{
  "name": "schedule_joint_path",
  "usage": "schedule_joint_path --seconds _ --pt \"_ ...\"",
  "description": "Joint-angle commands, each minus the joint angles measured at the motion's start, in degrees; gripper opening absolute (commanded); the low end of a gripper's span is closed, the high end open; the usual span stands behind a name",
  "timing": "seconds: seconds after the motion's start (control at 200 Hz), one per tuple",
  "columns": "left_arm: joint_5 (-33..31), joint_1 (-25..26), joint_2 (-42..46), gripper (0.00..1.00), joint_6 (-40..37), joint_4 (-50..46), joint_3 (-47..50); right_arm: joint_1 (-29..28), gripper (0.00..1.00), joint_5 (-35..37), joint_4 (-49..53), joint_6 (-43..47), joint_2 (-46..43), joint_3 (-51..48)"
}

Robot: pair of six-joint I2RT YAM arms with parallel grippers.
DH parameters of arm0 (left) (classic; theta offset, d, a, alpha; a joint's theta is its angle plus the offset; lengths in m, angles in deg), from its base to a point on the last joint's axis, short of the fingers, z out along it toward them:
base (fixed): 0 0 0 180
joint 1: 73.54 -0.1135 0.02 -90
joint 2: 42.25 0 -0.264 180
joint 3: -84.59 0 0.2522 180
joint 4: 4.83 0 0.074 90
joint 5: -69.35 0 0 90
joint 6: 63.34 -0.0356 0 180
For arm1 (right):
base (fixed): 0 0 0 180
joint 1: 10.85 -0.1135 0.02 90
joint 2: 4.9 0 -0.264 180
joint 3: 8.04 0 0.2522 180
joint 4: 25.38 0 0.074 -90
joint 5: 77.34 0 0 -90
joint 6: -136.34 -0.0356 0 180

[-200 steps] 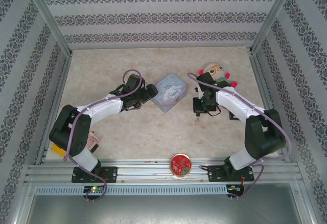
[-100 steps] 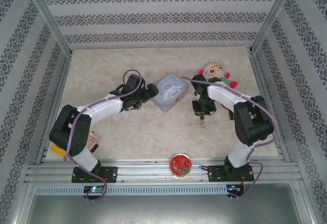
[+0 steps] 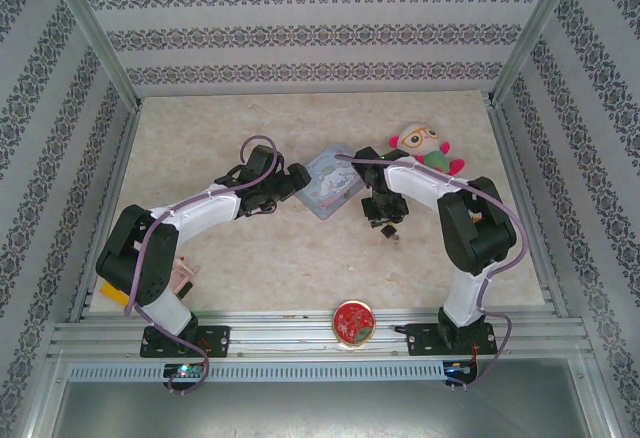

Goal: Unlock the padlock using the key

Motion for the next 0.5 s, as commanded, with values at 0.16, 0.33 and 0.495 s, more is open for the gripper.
schedule_joint_path --seconds 0.16,0.33,0.495 --pt "0.57 -0.74 1.96 0.97 -1.35 0.56 -0.25 -1.60 0.35 0.44 2.10 -2.82 -2.31 1.73" --pt "0.40 -0.70 2.69 0.97 -2.64 -0.17 -0.63 1.04 0.40 -3.12 0.43 -1.25 -7.21 3.02" --pt "0.05 -0.67 3.62 1.00 -3.51 -1.56 -0.39 6.88 0.49 -16.12 -6.31 -0.86 -9.97 4.34"
